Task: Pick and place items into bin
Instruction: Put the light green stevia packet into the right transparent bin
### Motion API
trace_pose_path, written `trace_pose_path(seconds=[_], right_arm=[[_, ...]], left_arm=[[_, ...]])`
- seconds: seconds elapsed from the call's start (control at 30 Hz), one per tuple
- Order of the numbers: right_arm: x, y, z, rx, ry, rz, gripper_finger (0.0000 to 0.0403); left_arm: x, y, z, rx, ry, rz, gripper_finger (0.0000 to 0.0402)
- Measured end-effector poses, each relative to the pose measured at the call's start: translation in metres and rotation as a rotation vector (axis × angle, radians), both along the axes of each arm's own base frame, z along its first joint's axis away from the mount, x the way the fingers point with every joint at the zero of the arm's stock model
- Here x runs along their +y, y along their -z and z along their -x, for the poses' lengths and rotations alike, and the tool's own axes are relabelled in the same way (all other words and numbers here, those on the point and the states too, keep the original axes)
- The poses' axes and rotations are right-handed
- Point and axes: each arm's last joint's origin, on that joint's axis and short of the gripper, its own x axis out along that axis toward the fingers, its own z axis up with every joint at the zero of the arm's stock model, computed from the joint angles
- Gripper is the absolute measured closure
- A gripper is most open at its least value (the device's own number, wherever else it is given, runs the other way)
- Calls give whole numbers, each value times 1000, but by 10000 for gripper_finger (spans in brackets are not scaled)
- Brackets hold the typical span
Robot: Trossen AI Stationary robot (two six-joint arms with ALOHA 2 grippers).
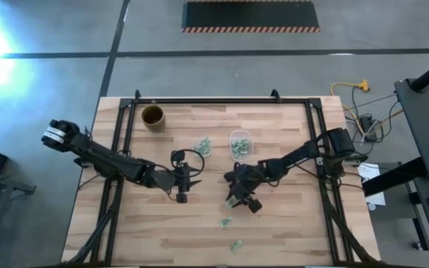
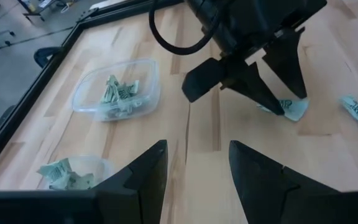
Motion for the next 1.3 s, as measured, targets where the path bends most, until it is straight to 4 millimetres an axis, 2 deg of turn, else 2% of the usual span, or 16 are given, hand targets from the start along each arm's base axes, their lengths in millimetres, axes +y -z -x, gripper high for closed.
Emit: trace_pose_path(seconds=[0.27, 0.43, 0.63, 1.3], right_arm=[[1, 0, 0, 14, -26, -17, 240], [0, 9, 0, 37, -7, 14, 250], [0, 11, 0, 38, -1, 29, 266], [-3, -8, 0, -35, 33, 96, 376]], left_arm=[[0, 1, 1, 2, 0, -1, 246], [0, 0, 0, -3, 0, 1, 246], [0, 0, 0, -5, 0, 3, 246], [0, 1, 0, -4, 0, 3, 246]])
